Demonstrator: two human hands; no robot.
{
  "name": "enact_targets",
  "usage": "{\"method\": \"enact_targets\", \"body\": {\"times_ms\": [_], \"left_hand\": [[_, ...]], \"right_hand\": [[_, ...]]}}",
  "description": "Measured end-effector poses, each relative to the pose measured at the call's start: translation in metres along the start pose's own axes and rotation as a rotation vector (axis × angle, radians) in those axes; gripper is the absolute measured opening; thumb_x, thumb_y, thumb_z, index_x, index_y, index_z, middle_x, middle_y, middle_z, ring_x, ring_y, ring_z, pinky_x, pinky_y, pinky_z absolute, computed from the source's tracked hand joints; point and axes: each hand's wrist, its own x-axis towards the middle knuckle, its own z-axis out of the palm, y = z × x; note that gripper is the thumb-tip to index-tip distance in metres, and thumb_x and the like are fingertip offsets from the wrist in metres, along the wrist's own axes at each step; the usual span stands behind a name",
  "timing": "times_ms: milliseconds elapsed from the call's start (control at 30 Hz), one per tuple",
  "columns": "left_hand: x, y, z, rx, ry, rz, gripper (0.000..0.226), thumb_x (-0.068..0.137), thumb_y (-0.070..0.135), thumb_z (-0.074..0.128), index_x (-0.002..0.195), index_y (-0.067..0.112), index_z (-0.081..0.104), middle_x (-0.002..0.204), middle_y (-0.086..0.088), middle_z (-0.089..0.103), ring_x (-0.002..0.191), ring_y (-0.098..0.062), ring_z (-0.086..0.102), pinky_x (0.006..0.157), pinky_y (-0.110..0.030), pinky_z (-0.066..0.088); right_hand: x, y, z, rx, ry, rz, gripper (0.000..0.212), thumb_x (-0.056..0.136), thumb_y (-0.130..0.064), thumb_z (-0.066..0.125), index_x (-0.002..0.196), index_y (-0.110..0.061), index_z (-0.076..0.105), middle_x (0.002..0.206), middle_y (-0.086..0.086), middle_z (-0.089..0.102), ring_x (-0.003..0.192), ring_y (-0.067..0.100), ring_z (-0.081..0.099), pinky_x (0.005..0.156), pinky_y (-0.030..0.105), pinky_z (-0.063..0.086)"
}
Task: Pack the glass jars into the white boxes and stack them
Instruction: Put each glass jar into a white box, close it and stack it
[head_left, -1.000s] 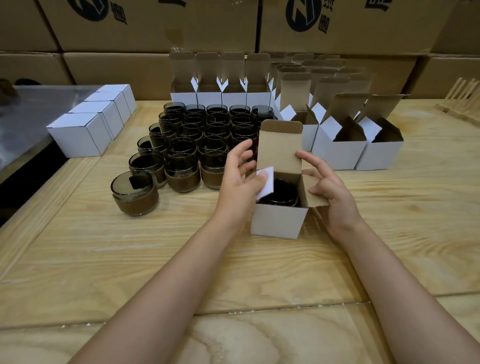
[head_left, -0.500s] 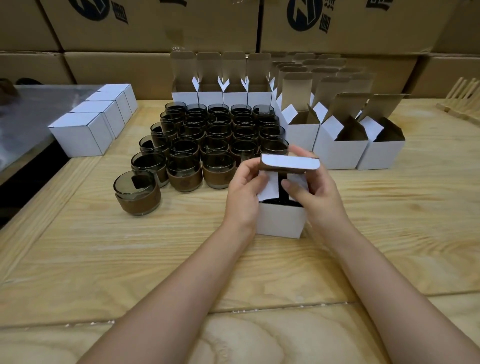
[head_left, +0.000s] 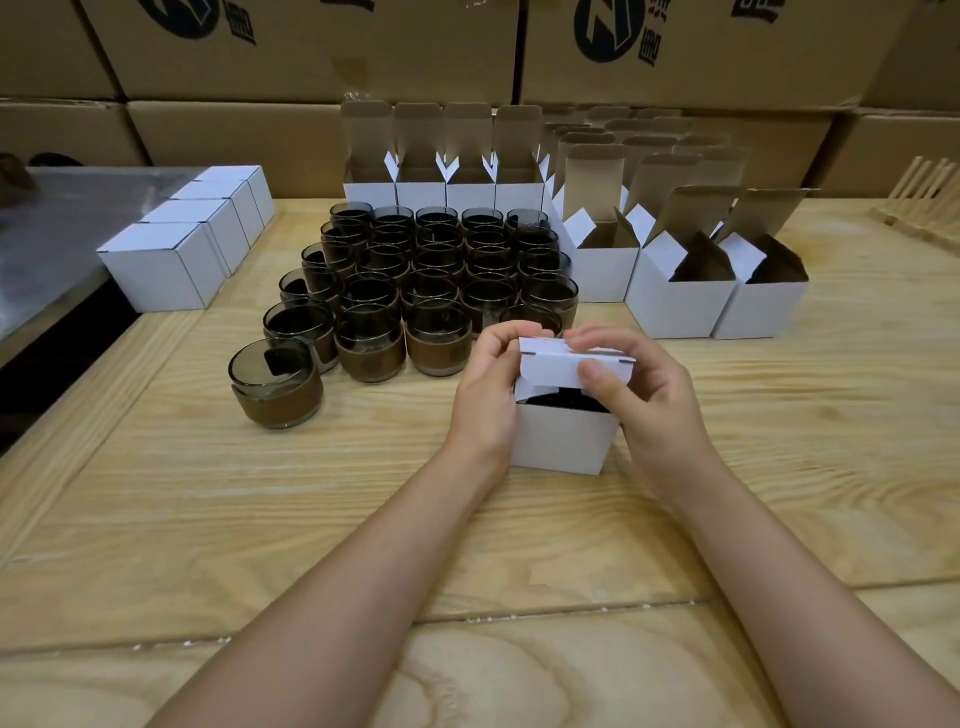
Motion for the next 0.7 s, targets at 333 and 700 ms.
{"method": "enact_targets", "body": {"times_ms": [333,700], "left_hand": [[-0.001,-0.001,-0.001,-0.018,0.005,-0.005,0.019,0.099,0.021,0.042,0.104,0.007,0.055,0.112,-0.012,0.063,0.101,-0.026,0.057,0.093,-0.046,0.045],[-0.018,0.008,-0.005,1.183,-0.107,0.963,0.022,0.089,0.010,0.055,0.103,0.000,0.069,0.105,-0.011,0.069,0.099,-0.028,0.064,0.097,-0.041,0.043]], "right_hand": [[-0.003,0.005,-0.007,-0.137,-0.139,-0.025,0.012,0.081,-0.009,0.062,0.082,-0.019,0.067,0.109,0.000,0.057,0.113,0.008,0.051,0.093,0.020,0.042],[0.002,0.011,-0.018,0.213,-0.161,0.211,0.030,0.077,-0.012,0.046,0.088,-0.014,0.074,0.116,-0.006,0.051,0.113,0.007,0.052,0.091,0.019,0.043]]}}
